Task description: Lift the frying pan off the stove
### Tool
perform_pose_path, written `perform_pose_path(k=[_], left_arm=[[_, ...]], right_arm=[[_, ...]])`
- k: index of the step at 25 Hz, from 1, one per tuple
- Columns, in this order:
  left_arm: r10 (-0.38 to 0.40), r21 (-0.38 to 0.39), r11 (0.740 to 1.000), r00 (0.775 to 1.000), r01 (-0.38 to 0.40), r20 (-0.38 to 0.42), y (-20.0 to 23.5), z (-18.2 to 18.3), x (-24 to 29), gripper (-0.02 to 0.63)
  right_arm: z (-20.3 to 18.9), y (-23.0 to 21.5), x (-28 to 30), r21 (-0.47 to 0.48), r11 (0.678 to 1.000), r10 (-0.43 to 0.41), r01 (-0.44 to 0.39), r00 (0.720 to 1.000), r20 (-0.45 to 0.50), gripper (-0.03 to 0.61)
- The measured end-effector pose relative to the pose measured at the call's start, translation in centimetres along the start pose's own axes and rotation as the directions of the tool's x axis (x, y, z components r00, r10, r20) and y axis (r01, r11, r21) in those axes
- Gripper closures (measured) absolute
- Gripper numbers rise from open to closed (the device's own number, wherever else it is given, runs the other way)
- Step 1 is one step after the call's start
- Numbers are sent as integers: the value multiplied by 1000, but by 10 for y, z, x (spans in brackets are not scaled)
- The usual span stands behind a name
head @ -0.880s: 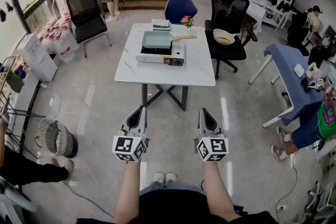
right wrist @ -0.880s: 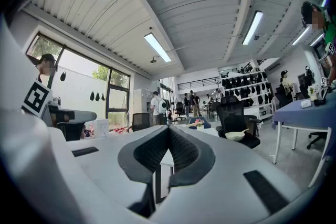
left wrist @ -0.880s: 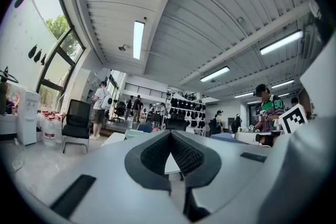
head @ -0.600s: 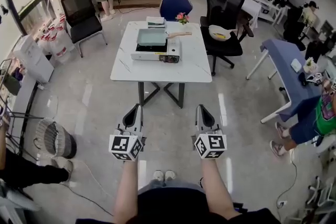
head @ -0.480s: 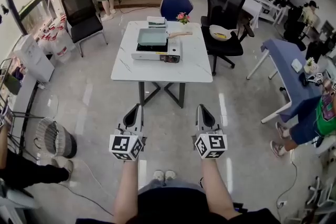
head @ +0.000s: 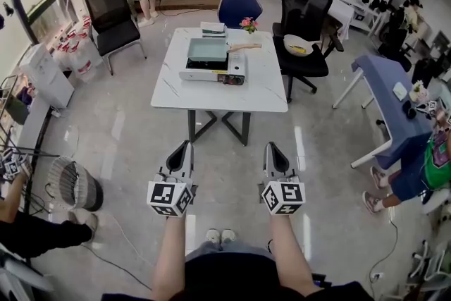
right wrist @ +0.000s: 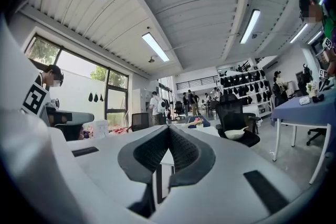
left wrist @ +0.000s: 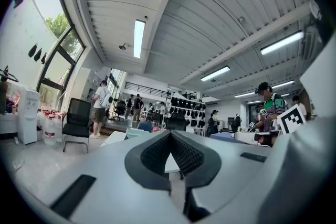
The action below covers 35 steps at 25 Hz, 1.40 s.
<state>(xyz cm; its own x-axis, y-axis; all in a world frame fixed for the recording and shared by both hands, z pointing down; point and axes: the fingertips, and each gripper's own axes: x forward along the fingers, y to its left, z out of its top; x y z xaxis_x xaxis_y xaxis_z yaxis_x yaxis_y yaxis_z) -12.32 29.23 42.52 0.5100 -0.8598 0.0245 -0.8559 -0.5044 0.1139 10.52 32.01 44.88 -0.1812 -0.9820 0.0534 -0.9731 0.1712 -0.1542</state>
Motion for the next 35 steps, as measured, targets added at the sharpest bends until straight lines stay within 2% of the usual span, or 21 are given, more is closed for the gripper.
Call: perform_pose_path(k=[6,11,13,17,35], left_arm=[[-7,-6,1000,1000,7,-6,2,-2,1,598],[-13,-11,1000,1000,13,-12,5,-2,0,598],[-15,-14,1000,1000,14,-12,7,-4,-1,597],[-18,-19,1000,1000,18,-16,14,-6,-2,597],[-60,-13,998,998,60,-12,42,-2,-8,597]], right_arm=[[-1,5,1,-4,1000,13,-13,1000,1,577],[-2,18,3,-1,998,60,-60,998,-5,566],[-3,23,4,7,997,80,-80,997,0,544],[-3,32,9,20,993,113,-113,994,11,457],[-7,46,11,24,998,54,-55,998,24,437]])
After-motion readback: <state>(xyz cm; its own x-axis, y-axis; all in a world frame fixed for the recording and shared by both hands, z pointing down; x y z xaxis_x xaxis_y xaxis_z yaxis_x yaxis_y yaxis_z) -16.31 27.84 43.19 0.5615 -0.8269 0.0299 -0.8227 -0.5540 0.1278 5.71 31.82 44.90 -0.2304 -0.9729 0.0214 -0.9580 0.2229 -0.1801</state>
